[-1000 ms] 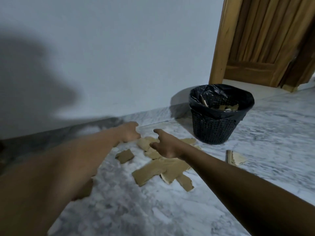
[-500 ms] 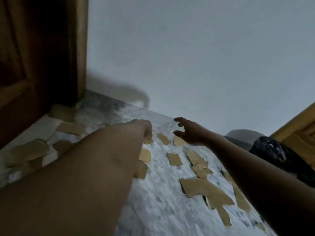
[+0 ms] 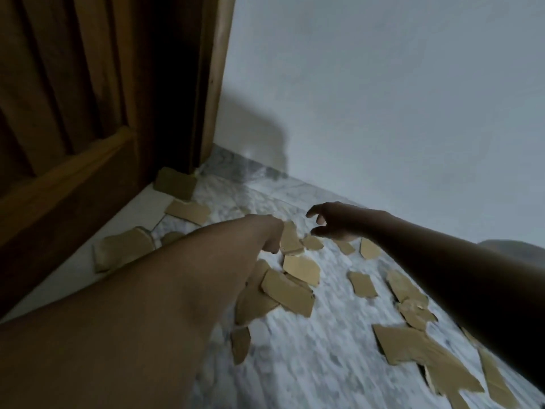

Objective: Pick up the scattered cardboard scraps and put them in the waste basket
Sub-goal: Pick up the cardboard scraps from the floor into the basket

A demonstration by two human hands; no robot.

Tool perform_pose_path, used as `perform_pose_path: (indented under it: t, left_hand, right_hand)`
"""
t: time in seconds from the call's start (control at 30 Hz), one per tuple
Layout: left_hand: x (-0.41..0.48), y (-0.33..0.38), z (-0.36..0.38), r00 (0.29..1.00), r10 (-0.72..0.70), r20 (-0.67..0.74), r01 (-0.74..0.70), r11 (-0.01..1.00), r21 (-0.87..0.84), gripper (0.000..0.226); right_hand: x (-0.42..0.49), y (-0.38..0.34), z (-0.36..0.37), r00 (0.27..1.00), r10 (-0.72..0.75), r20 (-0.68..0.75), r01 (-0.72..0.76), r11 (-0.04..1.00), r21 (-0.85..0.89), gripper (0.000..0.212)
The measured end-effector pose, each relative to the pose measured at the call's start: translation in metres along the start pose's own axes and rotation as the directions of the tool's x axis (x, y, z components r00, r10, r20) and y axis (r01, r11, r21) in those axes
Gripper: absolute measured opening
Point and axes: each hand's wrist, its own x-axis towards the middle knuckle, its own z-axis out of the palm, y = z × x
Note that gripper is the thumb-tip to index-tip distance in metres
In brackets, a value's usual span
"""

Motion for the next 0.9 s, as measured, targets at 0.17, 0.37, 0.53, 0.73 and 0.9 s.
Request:
perform_pose_path:
  t: [0.17, 0.37, 0.53, 0.73, 0.9]
  left_hand:
    - [0.000, -0.030, 0.053, 0.992, -0.040, 0.123, 0.030, 0.996, 0.083, 0.054]
    - [-0.018, -0.021, 0.074, 0.986, 0.083, 0.144, -0.082, 0.997, -0.013, 0.070]
    - [0.009, -0.010, 0.083, 0.993, 0.048, 0.107, -0.055, 0.996, 0.068, 0.073]
    - [0.056, -0.018, 0.121, 0.997, -0.026, 0.079, 0.018, 0.996, 0.091, 0.132]
    - [0.080, -0.018, 0.103, 0.994, -0.038, 0.099, 0.042, 0.999, -0.031, 0.123]
  right_hand:
    - [0.052, -0.011, 0.073, 0.988, -0.118, 0.101, 0.115, 0.993, 0.039, 0.058]
    - [0.085, 0.002, 0.144, 0.943, -0.223, 0.247, 0.234, 0.972, -0.015, 0.071]
    - [0.100, 0.013, 0.172, 0.938, -0.249, 0.241, 0.238, 0.968, 0.073, 0.082]
    - [0.112, 0.019, 0.176, 0.947, -0.251, 0.199, 0.179, 0.931, 0.318, 0.045]
    - [0.143, 0.063, 0.161, 0.982, -0.111, 0.150, 0.044, 0.919, 0.393, 0.038]
